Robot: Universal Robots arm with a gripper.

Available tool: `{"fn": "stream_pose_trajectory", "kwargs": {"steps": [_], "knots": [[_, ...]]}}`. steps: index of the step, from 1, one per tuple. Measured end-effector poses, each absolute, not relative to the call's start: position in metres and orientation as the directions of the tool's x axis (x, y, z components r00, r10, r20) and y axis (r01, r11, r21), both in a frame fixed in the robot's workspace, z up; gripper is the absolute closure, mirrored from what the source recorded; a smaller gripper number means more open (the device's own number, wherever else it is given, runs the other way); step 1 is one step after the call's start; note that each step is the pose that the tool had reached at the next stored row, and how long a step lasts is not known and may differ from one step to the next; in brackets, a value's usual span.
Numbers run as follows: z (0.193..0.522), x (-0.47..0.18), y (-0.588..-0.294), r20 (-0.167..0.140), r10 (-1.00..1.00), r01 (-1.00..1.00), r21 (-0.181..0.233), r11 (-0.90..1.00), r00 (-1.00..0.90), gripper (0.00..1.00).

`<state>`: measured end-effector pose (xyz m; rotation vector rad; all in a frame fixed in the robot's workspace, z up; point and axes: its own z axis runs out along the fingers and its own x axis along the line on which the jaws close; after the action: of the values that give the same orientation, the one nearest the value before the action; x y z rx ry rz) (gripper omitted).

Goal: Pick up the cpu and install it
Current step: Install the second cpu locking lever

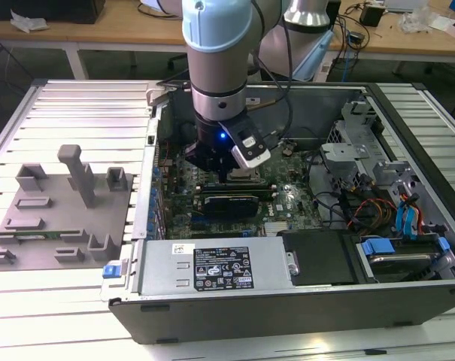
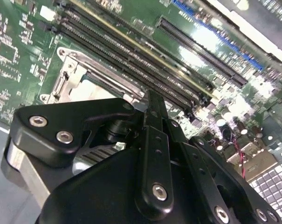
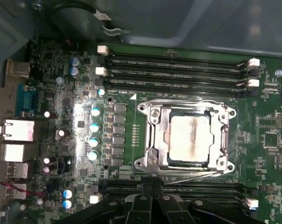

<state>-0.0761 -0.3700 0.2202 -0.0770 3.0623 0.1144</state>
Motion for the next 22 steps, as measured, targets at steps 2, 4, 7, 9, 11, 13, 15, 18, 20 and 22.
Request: {"fn": "stream_pose_trajectory", "kwargs": {"steps": [2, 4, 7, 9, 11, 13, 15, 18, 20, 22], "knots": [[0.219, -0.076, -0.371, -0.079, -0.044, -0.051, 0.089, 0.995, -0.996, 0.89], [0.216, -0.076, -0.373, -0.079, -0.033, -0.041, 0.102, 0.994, -0.996, 0.89], [0.214, -0.076, -0.377, -0.079, -0.011, -0.019, 0.103, 0.994, -0.997, 0.89], [0.214, -0.076, -0.378, -0.078, 0.002, -0.007, 0.103, 0.995, -0.997, 0.89], [0.213, -0.076, -0.379, -0.078, 0.023, 0.014, 0.111, 0.994, -0.997, 0.89], [0.212, -0.076, -0.379, -0.078, 0.034, 0.025, 0.125, 0.992, -0.996, 0.89], [0.211, -0.076, -0.380, -0.077, 0.046, 0.036, 0.134, 0.990, -0.996, 0.89], [0.209, -0.076, -0.381, -0.077, 0.058, 0.046, 0.151, 0.987, -0.995, 0.89], [0.208, -0.076, -0.381, -0.076, 0.064, 0.051, 0.163, 0.985, -0.995, 0.89], [0.207, -0.076, -0.382, -0.075, 0.072, 0.058, 0.170, 0.984, -0.995, 0.89]]}}
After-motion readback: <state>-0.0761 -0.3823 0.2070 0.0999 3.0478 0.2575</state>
